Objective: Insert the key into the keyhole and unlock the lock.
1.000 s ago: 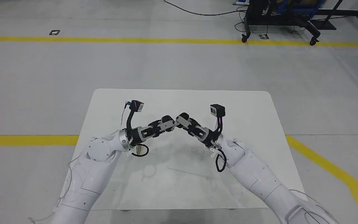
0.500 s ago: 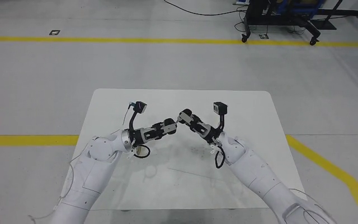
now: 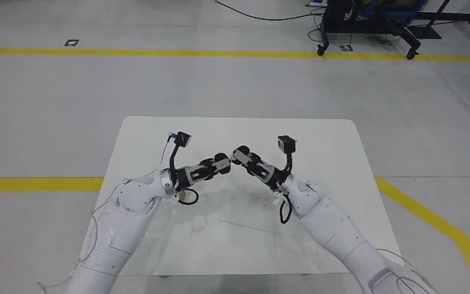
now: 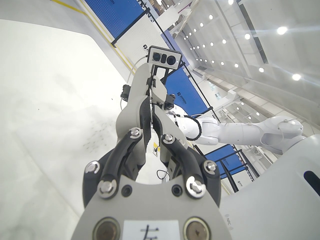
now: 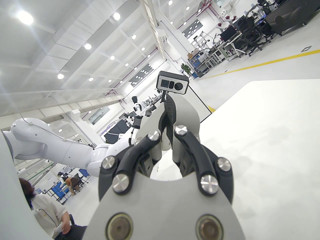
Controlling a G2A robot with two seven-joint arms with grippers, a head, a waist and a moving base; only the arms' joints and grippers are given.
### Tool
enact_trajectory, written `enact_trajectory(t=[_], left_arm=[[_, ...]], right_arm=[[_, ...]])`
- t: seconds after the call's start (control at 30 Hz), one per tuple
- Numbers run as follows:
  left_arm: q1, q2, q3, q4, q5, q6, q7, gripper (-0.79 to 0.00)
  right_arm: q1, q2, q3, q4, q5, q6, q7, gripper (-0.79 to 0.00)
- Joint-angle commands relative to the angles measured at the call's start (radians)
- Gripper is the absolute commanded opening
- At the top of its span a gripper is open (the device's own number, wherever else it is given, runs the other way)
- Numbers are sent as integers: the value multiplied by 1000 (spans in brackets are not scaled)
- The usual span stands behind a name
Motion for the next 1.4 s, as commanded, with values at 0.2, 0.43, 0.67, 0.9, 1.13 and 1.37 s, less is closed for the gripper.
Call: enact_trajectory(t=[0.2, 0.43, 0.67, 0.9, 1.13, 1.37], left_arm=[[19, 7, -44, -15, 54, -5, 91, -785], [19, 7, -44, -15, 54, -5, 91, -785], [31, 22, -72, -79, 198, 62, 62, -785], [7, 46, -48, -123, 211, 149, -257, -785], [-40, 47, 22, -114, 237, 138, -339, -785], [-73, 45, 60, -88, 233, 137, -331, -785]], right_arm=[[0, 0, 0, 0, 1, 0, 1, 0], [0, 0, 0, 0, 1, 0, 1, 0], [-10, 5, 17, -14, -99, 91, 33, 0], [-35, 72, 138, -66, -112, 108, 309, 0], [-84, 127, 191, -214, 17, 241, 687, -65], [-94, 142, 198, -255, 80, 282, 789, -431]])
